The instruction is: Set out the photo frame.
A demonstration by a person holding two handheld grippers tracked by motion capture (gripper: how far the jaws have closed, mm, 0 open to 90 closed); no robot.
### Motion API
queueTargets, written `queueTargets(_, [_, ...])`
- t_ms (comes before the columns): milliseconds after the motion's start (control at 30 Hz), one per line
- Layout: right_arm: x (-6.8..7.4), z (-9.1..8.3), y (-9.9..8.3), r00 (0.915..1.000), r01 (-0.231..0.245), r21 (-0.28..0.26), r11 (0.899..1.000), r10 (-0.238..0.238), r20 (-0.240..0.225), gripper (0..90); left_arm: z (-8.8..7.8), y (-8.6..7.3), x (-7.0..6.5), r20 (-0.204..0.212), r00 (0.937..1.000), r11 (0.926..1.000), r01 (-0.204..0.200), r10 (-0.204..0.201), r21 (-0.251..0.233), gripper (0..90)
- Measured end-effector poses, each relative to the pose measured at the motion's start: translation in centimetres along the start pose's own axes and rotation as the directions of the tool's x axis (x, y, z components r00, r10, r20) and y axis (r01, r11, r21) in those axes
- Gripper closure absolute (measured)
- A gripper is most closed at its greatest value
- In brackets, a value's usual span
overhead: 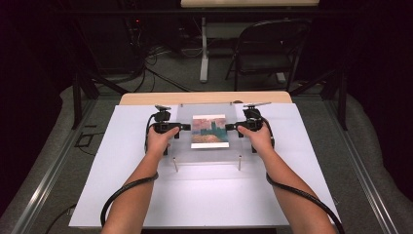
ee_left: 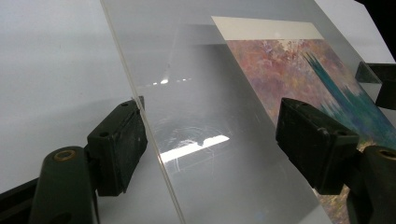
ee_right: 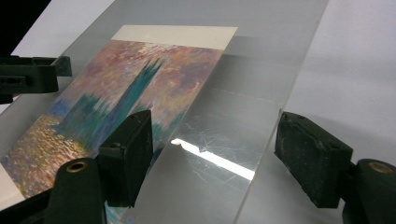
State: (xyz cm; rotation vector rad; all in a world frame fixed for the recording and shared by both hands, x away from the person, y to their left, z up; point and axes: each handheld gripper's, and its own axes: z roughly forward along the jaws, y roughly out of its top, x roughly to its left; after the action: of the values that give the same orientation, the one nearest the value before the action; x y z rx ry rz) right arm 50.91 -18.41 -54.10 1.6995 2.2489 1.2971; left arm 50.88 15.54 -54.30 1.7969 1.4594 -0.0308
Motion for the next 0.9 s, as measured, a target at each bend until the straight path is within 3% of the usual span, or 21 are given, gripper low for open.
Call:
queueTargets(267, [0.07, 0.27, -0.02, 0.9999, -0.011, 0.001, 1.0, 0.011, -0.01, 25.7, 0.0, 0.11, -0.2, 0.0, 0.9999, 0.9997, 0.011, -0.011, 0.02, 23.6])
queueTargets(900, [0.09, 0.89, -0.12, 0.9965, -0.065, 0.03, 0.997, 0.066, -0.05, 22.4, 0.16, -0.07, -0.03, 0.045, 0.9974, 0.9977, 0.054, -0.056, 0.042, 23.7])
